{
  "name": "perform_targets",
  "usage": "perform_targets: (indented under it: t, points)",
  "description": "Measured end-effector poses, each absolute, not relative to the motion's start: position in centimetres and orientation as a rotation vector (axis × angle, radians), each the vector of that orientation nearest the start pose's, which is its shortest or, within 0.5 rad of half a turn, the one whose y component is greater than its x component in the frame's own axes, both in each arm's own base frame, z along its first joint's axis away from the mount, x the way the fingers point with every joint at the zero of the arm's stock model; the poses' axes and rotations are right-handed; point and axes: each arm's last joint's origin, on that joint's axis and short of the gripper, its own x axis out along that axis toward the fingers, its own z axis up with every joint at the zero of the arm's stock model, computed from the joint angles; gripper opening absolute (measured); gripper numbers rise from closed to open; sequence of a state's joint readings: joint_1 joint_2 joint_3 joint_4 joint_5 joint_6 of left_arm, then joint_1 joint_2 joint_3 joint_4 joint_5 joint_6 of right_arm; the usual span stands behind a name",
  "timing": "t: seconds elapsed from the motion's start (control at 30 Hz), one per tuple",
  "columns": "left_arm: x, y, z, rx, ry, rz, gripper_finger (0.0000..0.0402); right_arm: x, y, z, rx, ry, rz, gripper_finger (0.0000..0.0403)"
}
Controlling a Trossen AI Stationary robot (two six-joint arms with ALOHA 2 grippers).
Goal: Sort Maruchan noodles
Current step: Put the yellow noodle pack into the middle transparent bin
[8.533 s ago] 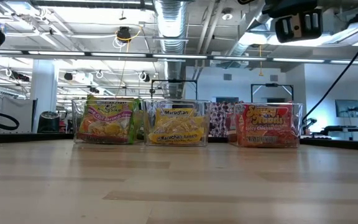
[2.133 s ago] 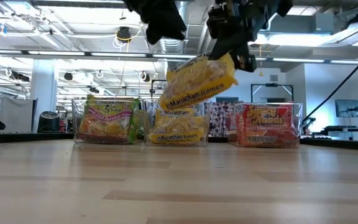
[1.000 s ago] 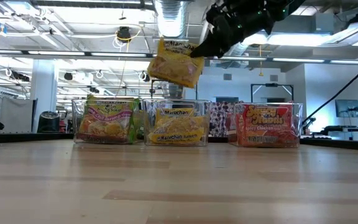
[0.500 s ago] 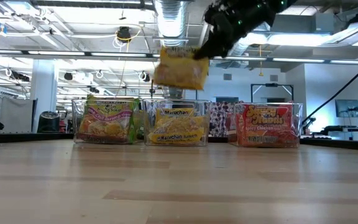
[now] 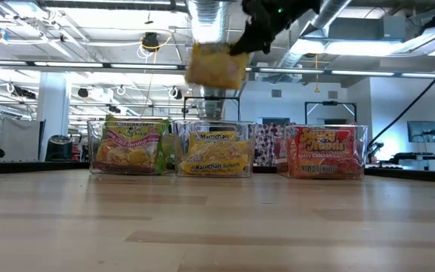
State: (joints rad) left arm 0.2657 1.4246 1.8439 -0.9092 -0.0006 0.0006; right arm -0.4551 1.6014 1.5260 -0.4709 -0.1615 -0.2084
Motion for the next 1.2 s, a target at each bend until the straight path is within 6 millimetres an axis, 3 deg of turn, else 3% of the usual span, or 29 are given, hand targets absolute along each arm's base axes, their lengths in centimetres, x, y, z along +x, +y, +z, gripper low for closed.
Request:
perform_targets:
  t: [0.17, 0.3, 0.63, 1.0, 1.2]
  points:
    - [25.6, 7.0, 47.3, -0.064, 0.498, 0.268, 0.0122, 34.4, -16.3, 36.2, -0.023, 0.602, -0.202, 0.0011]
    - [25.5, 7.0, 46.9, -0.068, 0.537, 0.271, 0.0122, 35.2, -16.1, 34.8, -0.011, 0.677, -0.154, 0.0011]
    - [25.3, 6.9, 46.6, -0.07, 0.576, 0.269, 0.0122, 35.2, -14.8, 33.3, 0.026, 0.774, -0.076, 0.0011]
    - [25.3, 6.9, 46.6, -0.056, 0.58, 0.264, 0.0122, 37.9, -14.0, 28.8, 0.056, 0.911, -0.011, 0.0011]
    - [25.3, 6.9, 46.6, -0.056, 0.58, 0.262, 0.0122, 38.5, -13.8, 28.3, 0.051, 0.901, -0.011, 0.0011]
